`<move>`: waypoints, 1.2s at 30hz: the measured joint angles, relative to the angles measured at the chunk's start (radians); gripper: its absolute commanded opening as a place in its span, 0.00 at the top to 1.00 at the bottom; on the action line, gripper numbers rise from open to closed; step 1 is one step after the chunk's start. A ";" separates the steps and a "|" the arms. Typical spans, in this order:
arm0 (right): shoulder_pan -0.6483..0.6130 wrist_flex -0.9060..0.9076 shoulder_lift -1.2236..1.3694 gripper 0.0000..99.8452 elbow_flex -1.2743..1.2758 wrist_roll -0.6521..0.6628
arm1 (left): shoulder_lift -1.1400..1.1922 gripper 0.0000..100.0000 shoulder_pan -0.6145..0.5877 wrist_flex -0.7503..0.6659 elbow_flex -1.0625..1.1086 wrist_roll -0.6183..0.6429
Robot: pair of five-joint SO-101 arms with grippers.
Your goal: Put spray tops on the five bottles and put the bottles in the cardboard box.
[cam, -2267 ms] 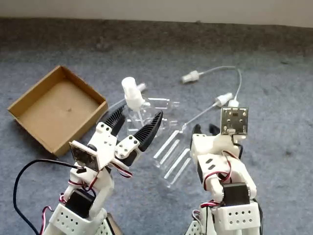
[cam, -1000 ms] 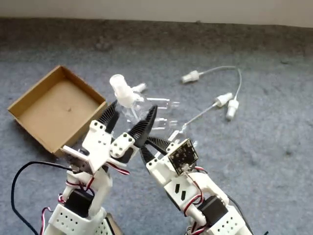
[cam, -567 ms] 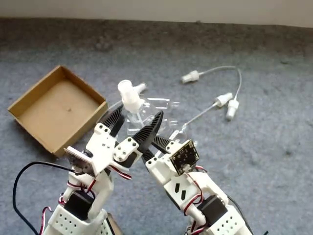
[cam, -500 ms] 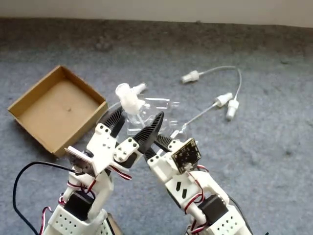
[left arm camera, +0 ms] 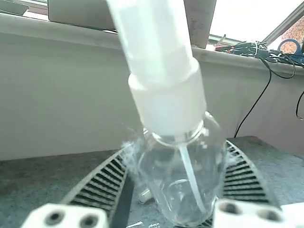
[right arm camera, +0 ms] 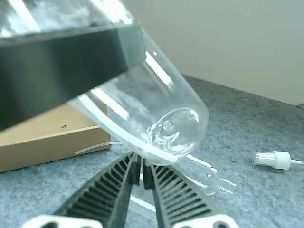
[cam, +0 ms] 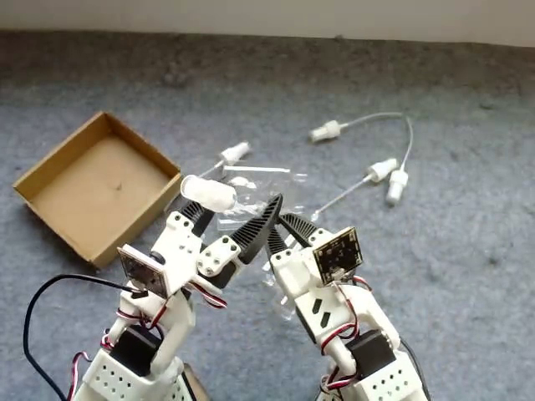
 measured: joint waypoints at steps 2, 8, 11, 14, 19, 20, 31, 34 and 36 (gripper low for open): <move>0.000 0.000 0.000 1.00 0.000 0.000 | 0.000 0.88 -0.003 0.000 0.000 0.000; 0.000 0.020 -0.003 1.00 0.000 0.000 | 0.011 0.88 -0.114 0.009 0.000 -0.002; 0.000 0.040 -0.003 1.00 0.000 0.000 | 0.014 0.88 -0.163 0.011 0.000 -0.003; 0.000 0.041 -0.003 1.00 0.000 0.000 | 0.014 0.88 -0.187 0.012 0.000 -0.003; 0.000 0.098 -0.003 1.00 0.000 0.000 | 0.014 0.88 -0.347 0.012 0.000 -0.005; 0.000 0.100 -0.003 1.00 0.000 0.000 | 0.014 0.88 -0.387 0.012 0.000 -0.005; 0.000 0.103 -0.003 1.00 0.000 0.000 | 0.014 0.88 -0.620 0.176 -0.018 -0.258; 0.000 0.104 -0.003 1.00 0.000 0.000 | 0.014 0.88 -0.663 0.216 -0.061 -0.279; 0.000 0.127 -0.003 1.00 0.000 0.000 | 0.018 0.88 -0.680 0.252 -0.103 -0.301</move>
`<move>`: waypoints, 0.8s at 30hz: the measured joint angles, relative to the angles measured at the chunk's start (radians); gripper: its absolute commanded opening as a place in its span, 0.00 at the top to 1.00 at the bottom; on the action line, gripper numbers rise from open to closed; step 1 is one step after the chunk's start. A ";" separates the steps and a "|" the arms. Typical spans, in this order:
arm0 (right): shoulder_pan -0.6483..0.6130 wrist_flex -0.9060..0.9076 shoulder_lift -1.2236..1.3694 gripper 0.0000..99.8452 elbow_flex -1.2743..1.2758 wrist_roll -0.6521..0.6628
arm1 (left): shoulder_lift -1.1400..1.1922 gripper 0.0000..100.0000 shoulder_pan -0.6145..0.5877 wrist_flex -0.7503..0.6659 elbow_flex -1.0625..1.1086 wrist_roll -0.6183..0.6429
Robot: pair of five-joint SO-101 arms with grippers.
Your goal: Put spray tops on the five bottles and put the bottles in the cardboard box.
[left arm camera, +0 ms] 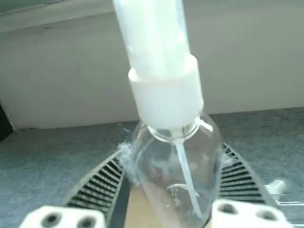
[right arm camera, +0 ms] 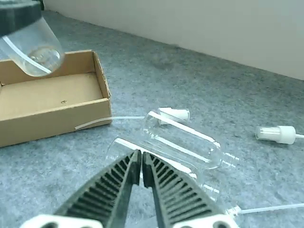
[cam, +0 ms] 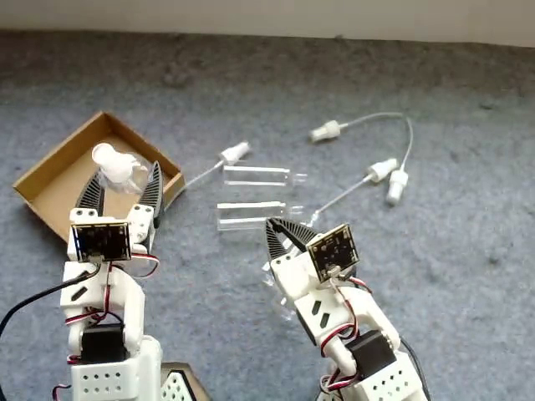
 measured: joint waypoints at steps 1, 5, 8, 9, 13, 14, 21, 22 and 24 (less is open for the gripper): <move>0.000 0.009 0.000 1.00 0.000 0.000 | 0.017 0.88 -0.006 0.018 -0.023 -0.015; 0.000 0.017 0.000 1.00 0.000 0.000 | 0.164 0.88 -0.049 0.026 -0.115 -0.035; 0.000 0.017 0.000 1.00 0.000 0.000 | 0.327 0.88 -0.061 0.005 -0.195 -0.035; 0.000 0.017 0.000 1.00 0.000 0.000 | 0.384 0.88 -0.061 -0.011 -0.219 -0.035; 0.000 0.017 0.000 1.00 0.000 0.000 | 0.617 0.88 -0.069 -0.112 -0.295 -0.038; 0.000 0.017 0.000 1.00 0.000 0.000 | 0.669 0.88 -0.069 -0.149 -0.302 -0.038; 0.000 0.017 0.000 1.00 0.000 0.000 | 0.987 0.88 -0.069 -0.470 -0.318 -0.038; 0.000 0.017 0.000 1.00 0.000 0.000 | 1.023 0.88 -0.078 -0.511 -0.321 -0.038; 0.000 0.017 0.000 1.00 0.000 0.000 | 1.097 0.88 -0.098 -0.571 -0.347 -0.038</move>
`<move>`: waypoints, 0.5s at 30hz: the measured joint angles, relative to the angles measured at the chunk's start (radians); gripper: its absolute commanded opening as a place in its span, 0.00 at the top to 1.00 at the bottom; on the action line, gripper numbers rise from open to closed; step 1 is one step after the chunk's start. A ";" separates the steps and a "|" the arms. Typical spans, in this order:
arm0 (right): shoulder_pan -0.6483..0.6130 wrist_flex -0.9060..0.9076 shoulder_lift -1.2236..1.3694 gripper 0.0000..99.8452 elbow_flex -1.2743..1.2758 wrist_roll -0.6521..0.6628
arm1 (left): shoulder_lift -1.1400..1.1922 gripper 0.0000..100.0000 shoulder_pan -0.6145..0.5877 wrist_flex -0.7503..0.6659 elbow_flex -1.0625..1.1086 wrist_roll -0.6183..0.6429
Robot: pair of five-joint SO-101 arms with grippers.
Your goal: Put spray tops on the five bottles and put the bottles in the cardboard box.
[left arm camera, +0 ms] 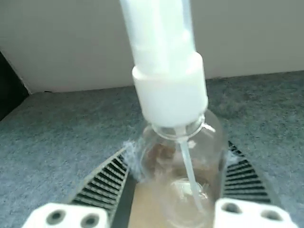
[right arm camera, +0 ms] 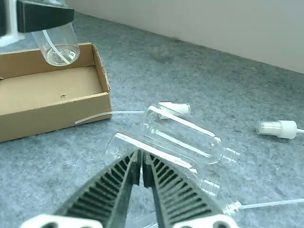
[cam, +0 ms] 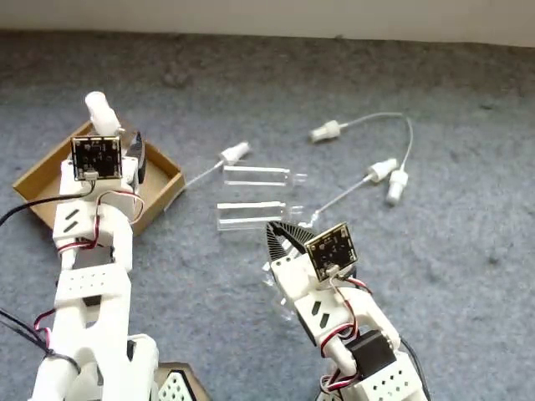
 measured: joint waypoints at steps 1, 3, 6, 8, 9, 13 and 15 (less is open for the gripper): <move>0.000 0.000 0.000 1.00 0.000 0.000 | 0.040 0.88 -0.012 -0.017 -0.021 0.000; 0.000 0.000 0.000 1.00 0.000 0.000 | 0.126 0.88 -0.037 -0.026 -0.074 0.000; 0.000 0.000 0.000 1.00 0.000 0.000 | 0.264 0.88 -0.068 -0.038 -0.155 0.000; 0.000 0.000 0.000 1.00 0.000 0.000 | 0.345 0.88 -0.080 -0.038 -0.192 0.000; 0.000 0.000 0.000 1.00 0.000 0.000 | 0.382 0.88 -0.081 -0.038 -0.206 0.000; 0.000 0.000 0.000 1.00 0.000 0.000 | 0.456 0.88 -0.081 -0.038 -0.252 0.000; 0.000 0.000 0.000 1.00 0.000 0.000 | 0.476 0.88 -0.081 -0.038 -0.281 0.000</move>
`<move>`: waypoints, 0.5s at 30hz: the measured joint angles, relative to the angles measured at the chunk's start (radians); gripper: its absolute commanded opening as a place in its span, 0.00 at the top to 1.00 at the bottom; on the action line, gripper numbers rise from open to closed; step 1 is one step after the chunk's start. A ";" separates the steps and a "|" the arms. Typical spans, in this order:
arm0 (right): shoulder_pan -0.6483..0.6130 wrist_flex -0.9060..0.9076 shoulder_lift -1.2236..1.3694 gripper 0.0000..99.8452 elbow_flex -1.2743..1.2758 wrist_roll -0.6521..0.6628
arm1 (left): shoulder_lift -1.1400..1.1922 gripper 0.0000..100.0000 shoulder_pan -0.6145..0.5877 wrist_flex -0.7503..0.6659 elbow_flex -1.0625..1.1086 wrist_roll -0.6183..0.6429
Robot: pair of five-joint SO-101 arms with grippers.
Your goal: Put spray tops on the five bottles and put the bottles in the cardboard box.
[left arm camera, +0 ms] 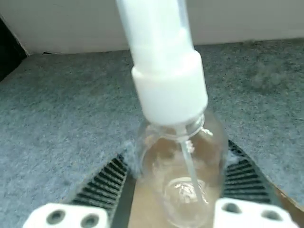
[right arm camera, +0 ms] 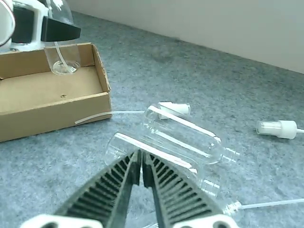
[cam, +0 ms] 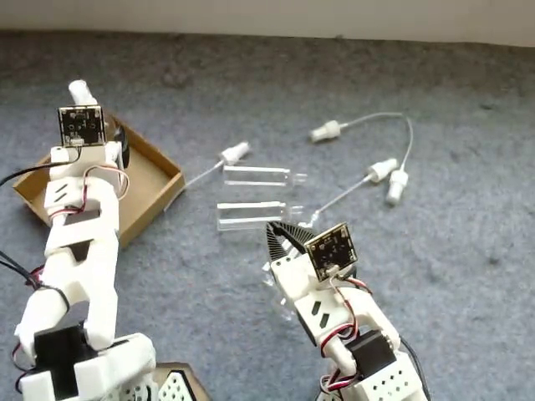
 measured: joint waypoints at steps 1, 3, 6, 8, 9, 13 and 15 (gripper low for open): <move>0.000 0.000 0.000 1.00 0.000 0.002 | 0.014 0.88 0.000 0.000 -0.011 0.000; 0.000 0.000 0.000 1.00 0.000 0.006 | 0.044 0.88 0.000 -0.006 -0.028 0.000; 0.000 0.000 0.000 1.00 0.000 0.006 | 0.106 0.88 -0.009 -0.077 -0.046 0.000; 0.000 0.000 0.000 1.00 0.000 0.006 | 0.157 0.88 -0.012 -0.146 -0.049 0.000; 0.000 0.000 0.000 1.00 0.000 0.006 | 0.186 0.88 -0.012 -0.181 -0.049 0.000; 0.000 0.000 0.000 1.00 0.000 0.006 | 0.293 0.88 -0.012 -0.321 -0.052 0.000; 0.000 0.017 0.000 1.00 0.000 0.006 | 0.336 0.88 -0.012 -0.362 -0.061 0.000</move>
